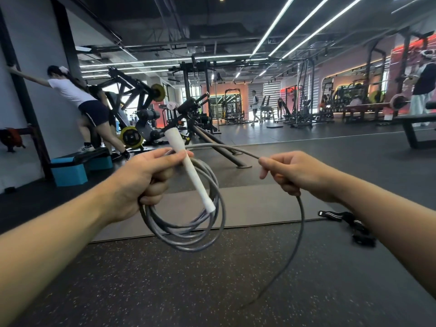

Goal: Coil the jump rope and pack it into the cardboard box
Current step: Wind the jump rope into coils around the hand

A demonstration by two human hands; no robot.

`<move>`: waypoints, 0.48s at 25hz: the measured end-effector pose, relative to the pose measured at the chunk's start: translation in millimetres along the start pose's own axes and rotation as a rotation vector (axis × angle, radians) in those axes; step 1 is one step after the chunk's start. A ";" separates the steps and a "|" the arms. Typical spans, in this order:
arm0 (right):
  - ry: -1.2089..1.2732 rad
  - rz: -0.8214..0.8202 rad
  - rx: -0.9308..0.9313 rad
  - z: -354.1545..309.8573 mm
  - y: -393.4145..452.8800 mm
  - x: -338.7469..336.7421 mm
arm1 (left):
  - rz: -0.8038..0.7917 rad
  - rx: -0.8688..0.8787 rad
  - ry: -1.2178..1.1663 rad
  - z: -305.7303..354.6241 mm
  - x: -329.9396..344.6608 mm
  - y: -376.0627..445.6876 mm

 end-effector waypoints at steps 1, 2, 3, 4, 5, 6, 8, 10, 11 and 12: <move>0.093 -0.003 -0.004 3.9 2.3 7.1 | 0.039 0.030 -0.092 0.5 1.3 1.4; 0.190 -0.021 -0.005 6.7 4.8 19.3 | 0.082 0.060 -0.173 0.6 3.8 3.3; 0.293 -0.045 0.000 8.3 6.7 34.6 | 0.131 0.091 -0.242 1.3 7.6 5.2; 0.398 -0.071 0.012 8.4 6.8 51.1 | 0.188 0.119 -0.302 1.6 10.1 7.5; 0.494 -0.094 0.023 7.7 5.3 66.9 | 0.250 0.141 -0.355 1.2 12.6 9.5; 0.580 -0.113 0.028 5.9 2.9 81.5 | 0.313 0.156 -0.401 0.0 14.8 10.9; 0.741 -0.100 0.005 -1.4 -0.9 103.6 | 0.441 0.172 -0.495 -6.2 17.9 11.0; 0.815 0.018 -0.035 -7.7 -1.5 112.0 | 0.544 0.173 -0.566 -17.2 20.2 7.8; 0.796 0.093 -0.042 -9.8 -1.7 112.1 | 0.582 0.161 -0.583 -24.4 20.4 7.1; 0.751 0.164 -0.040 -10.6 -1.0 110.1 | 0.607 0.137 -0.589 -31.5 20.7 6.3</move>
Point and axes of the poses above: each hand's wrist, its own y-axis towards the middle knuckle, its own x-axis out of the palm, z = x × y, the point moved 7 cm from there along y, towards the middle knuckle, and after that the axes turned 2 degrees about -x, right-handed, at the moved point
